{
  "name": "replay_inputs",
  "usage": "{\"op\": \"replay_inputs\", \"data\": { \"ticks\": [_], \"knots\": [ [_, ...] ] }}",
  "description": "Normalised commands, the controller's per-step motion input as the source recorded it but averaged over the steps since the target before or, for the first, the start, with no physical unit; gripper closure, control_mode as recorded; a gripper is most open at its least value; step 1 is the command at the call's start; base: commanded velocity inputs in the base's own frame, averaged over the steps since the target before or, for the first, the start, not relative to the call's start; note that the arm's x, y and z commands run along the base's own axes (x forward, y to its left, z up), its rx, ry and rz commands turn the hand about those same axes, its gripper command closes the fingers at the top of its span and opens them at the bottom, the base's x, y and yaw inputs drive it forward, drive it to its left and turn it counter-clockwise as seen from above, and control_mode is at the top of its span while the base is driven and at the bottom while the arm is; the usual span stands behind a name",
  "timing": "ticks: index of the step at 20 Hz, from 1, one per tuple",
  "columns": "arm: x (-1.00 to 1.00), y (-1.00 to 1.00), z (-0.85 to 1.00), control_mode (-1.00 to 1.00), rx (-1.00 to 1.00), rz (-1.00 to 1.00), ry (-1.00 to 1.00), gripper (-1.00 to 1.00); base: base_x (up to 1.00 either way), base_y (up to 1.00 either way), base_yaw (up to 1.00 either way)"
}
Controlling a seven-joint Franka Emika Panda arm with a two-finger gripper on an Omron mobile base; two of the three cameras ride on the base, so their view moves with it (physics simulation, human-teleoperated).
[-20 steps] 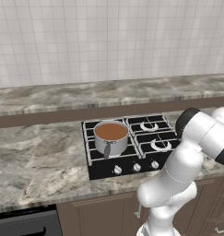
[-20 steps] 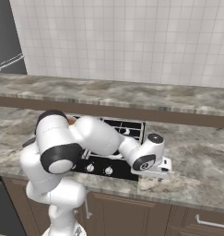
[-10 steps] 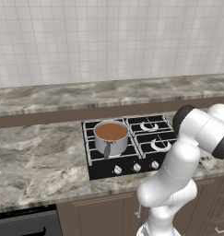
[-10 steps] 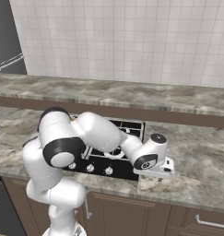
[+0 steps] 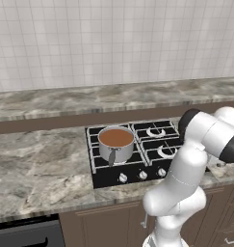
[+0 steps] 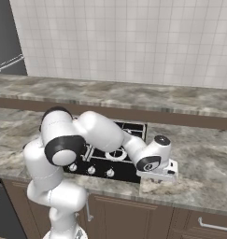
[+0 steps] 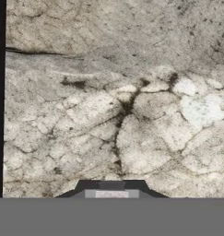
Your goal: Pick up the sugar cube(s) and place them in the saucepan with hot chocolate.
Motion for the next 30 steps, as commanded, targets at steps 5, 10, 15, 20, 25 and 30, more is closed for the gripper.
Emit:
{"op": "replay_inputs", "data": {
  "ticks": [5,10,15,20,25,30],
  "knots": [
    [-0.01,0.0,0.0,-1.0,0.0,0.0,0.0,1.0,0.0,0.0,0.0],
    [-0.11,0.0,0.07,-1.0,0.0,0.0,-0.05,1.0,0.0,0.0,0.0],
    [-0.34,0.0,0.55,-1.0,0.0,0.0,-0.22,1.0,0.0,0.0,0.0],
    [-0.24,0.24,0.67,-1.0,0.0,0.0,-0.14,1.0,0.0,0.0,0.0],
    [-0.01,0.64,0.6,-1.0,0.0,0.0,-0.07,1.0,0.0,0.0,0.0],
    [0.0,0.91,0.61,-1.0,-0.06,0.0,-0.01,1.0,0.0,0.0,0.0]
  ]
}}
